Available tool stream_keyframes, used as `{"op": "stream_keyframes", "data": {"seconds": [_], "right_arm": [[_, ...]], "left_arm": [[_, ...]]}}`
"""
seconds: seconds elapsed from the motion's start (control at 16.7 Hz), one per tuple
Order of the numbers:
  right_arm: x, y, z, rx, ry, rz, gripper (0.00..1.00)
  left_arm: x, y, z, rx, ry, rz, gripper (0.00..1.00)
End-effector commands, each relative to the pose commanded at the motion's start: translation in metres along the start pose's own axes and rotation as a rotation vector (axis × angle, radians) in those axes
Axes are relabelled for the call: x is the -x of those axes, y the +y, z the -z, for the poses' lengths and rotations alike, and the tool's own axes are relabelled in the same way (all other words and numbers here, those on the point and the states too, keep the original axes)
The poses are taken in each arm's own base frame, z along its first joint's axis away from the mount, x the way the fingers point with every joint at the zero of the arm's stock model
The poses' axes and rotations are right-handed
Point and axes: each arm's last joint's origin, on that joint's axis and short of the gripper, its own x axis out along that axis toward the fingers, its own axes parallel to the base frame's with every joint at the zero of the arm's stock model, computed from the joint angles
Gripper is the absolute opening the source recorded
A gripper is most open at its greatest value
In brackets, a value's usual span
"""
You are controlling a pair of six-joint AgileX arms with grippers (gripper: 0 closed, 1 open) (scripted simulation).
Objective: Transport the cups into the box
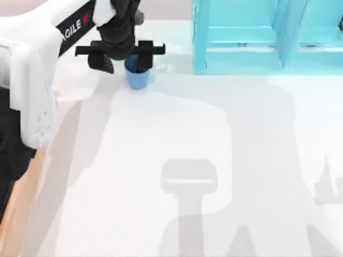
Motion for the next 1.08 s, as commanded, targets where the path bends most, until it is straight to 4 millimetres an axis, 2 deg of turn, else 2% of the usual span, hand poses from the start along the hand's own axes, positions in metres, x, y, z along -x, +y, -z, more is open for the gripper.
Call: {"op": "stream_keyframes", "data": {"seconds": [0.3,0.9,1.08], "right_arm": [[0.000,0.000,0.000,0.000,0.000,0.000,1.00],[0.000,0.000,0.000,0.000,0.000,0.000,1.00],[0.000,0.000,0.000,0.000,0.000,0.000,1.00]], "left_arm": [[0.000,0.000,0.000,0.000,0.000,0.000,0.02],[0.003,-0.002,0.000,-0.004,-0.004,0.004,0.00],[0.020,0.015,-0.009,-0.006,-0.006,0.005,0.00]]}}
